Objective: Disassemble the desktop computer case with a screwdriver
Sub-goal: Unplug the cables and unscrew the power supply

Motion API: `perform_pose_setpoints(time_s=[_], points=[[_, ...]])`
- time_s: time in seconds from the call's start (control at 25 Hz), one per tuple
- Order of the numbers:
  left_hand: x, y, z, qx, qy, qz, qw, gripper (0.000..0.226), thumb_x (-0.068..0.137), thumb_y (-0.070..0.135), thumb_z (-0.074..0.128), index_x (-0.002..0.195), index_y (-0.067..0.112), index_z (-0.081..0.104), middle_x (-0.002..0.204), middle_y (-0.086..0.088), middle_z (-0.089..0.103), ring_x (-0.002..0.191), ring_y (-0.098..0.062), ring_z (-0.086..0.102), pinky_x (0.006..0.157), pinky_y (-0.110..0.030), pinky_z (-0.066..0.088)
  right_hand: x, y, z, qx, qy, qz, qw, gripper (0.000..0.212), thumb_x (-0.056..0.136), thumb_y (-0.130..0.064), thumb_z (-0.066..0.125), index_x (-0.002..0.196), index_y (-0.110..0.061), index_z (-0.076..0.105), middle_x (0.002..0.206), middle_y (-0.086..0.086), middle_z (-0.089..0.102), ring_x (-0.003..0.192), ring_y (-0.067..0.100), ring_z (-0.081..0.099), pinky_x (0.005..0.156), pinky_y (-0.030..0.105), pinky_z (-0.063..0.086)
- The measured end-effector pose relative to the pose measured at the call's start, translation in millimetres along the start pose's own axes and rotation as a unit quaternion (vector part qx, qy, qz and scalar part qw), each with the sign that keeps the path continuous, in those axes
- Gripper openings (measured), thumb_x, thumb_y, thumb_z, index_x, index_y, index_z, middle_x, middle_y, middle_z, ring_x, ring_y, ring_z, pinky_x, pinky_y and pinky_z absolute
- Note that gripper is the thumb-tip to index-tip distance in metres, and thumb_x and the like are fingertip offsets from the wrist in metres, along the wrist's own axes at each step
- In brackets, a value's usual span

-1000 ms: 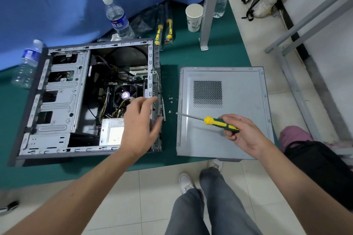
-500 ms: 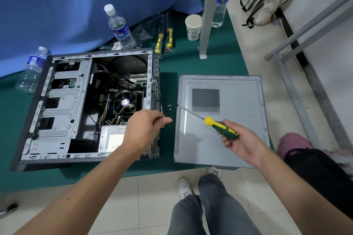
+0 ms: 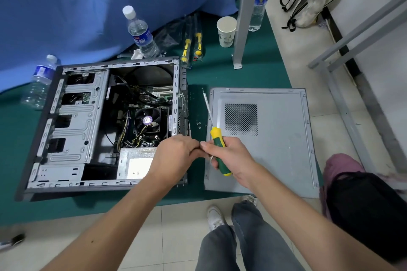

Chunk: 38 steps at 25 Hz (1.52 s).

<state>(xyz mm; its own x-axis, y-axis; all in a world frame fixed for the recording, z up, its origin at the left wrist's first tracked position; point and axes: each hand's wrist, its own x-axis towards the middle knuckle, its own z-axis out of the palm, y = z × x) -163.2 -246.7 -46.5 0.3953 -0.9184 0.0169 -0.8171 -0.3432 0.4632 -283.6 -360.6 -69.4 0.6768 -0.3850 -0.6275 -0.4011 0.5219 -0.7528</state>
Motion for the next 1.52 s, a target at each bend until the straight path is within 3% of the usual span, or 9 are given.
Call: perform_pose_setpoints(time_s=[0.2, 0.32, 0.44, 0.56, 0.68, 0.84, 1.0, 1.36, 1.52], points=[[-4.6, -8.3, 5.4, 0.015, 0.028, 0.031, 0.999, 0.02, 0.074, 0.02, 0.085, 0.085, 0.005, 0.077, 0.067, -0.005, 0.067, 0.062, -0.025, 0.06, 0.055, -0.038, 0.054, 6.4, 5.1, 4.2, 0.004, 0.001, -0.004, 1.0, 0.012, 0.085, -0.026, 0.075, 0.08, -0.017, 0.069, 0.056, 0.001, 0.059, 0.049, 0.012, 0.052, 0.05, 0.022, 0.047], [-16.0, -25.3, 5.0, 0.043, 0.039, -0.023, 0.998, 0.058, 0.086, 0.041, 0.069, 0.128, 0.003, 0.061, 0.111, -0.01, 0.065, 0.103, -0.026, 0.056, 0.09, -0.034, 0.046, 24.7, 12.7, 5.9, -0.018, 0.092, 0.001, 0.996, 0.011, 0.083, -0.027, 0.075, 0.08, -0.018, 0.069, 0.056, -0.002, 0.059, 0.048, 0.011, 0.055, 0.048, 0.021, 0.046], [-30.0, -48.5, 3.4, 0.089, 0.037, -0.161, 0.982, 0.064, 0.098, 0.057, 0.032, 0.146, 0.016, 0.043, 0.145, -0.007, 0.043, 0.134, -0.025, 0.035, 0.108, -0.044, 0.027, 59.2, 25.5, 8.1, -0.08, 0.202, -0.014, 0.976, 0.015, 0.085, -0.02, 0.07, 0.073, -0.014, 0.064, 0.057, -0.003, 0.055, 0.049, 0.011, 0.056, 0.046, 0.022, 0.044], [-31.8, -58.6, 9.2, 0.113, -0.009, -0.199, 0.973, 0.068, 0.097, 0.062, 0.015, 0.143, 0.022, 0.045, 0.144, -0.003, 0.045, 0.137, -0.022, 0.032, 0.113, -0.047, 0.021, 95.7, 36.4, 16.0, -0.169, 0.247, -0.031, 0.954, 0.027, 0.088, -0.021, 0.066, 0.069, -0.004, 0.059, 0.059, 0.004, 0.05, 0.053, 0.019, 0.047, 0.053, 0.03, 0.041], [-30.8, -62.4, 12.7, 0.127, -0.018, -0.196, 0.972, 0.067, 0.098, 0.062, 0.013, 0.135, 0.022, 0.052, 0.132, 0.0, 0.055, 0.132, -0.022, 0.038, 0.109, -0.047, 0.025, 125.1, 45.3, 23.5, -0.247, 0.281, -0.041, 0.926, 0.035, 0.089, -0.021, 0.064, 0.058, -0.017, 0.049, 0.052, -0.002, 0.044, 0.046, 0.014, 0.038, 0.046, 0.025, 0.029], [-31.5, -64.8, 14.6, 0.124, -0.017, -0.192, 0.973, 0.066, 0.098, 0.062, 0.013, 0.127, 0.021, 0.056, 0.126, 0.002, 0.059, 0.128, -0.022, 0.043, 0.105, -0.045, 0.028, 138.0, 52.1, 23.4, -0.266, 0.313, -0.023, 0.911, 0.023, 0.088, -0.021, 0.067, 0.067, -0.013, 0.06, 0.057, 0.0, 0.051, 0.051, 0.017, 0.045, 0.045, 0.025, 0.032], [-31.0, -64.2, 13.4, 0.113, -0.021, -0.194, 0.974, 0.065, 0.098, 0.063, 0.012, 0.122, 0.021, 0.057, 0.122, 0.002, 0.06, 0.123, -0.021, 0.045, 0.104, -0.045, 0.028, 112.7, 56.9, 14.5, -0.13, 0.281, -0.039, 0.95, 0.003, 0.086, -0.013, 0.066, 0.085, -0.012, 0.068, 0.073, 0.006, 0.058, 0.064, 0.019, 0.05, 0.06, 0.031, 0.045], [-33.1, -58.5, 10.7, 0.168, -0.012, -0.249, 0.954, 0.069, 0.093, 0.073, 0.011, 0.074, 0.023, 0.055, 0.105, -0.003, 0.06, 0.118, -0.028, 0.045, 0.108, -0.055, 0.02, 3.8, 74.3, -19.5, 0.122, 0.063, -0.001, 0.991, 0.038, 0.083, -0.004, 0.073, 0.115, -0.022, 0.065, 0.097, 0.007, 0.07, 0.076, 0.021, 0.067, 0.067, 0.034, 0.056], [-37.8, -39.2, 17.7, 0.134, -0.015, -0.363, 0.922, 0.074, 0.09, 0.078, 0.011, 0.104, 0.025, 0.06, 0.134, -0.008, 0.049, 0.141, -0.028, 0.022, 0.109, -0.072, 0.002, -33.0, 73.4, -35.4, 0.08, -0.007, 0.02, 0.997, 0.027, 0.089, -0.013, 0.064, 0.111, -0.028, 0.071, 0.099, 0.009, 0.073, 0.064, 0.016, 0.057, 0.05, 0.024, 0.042]])
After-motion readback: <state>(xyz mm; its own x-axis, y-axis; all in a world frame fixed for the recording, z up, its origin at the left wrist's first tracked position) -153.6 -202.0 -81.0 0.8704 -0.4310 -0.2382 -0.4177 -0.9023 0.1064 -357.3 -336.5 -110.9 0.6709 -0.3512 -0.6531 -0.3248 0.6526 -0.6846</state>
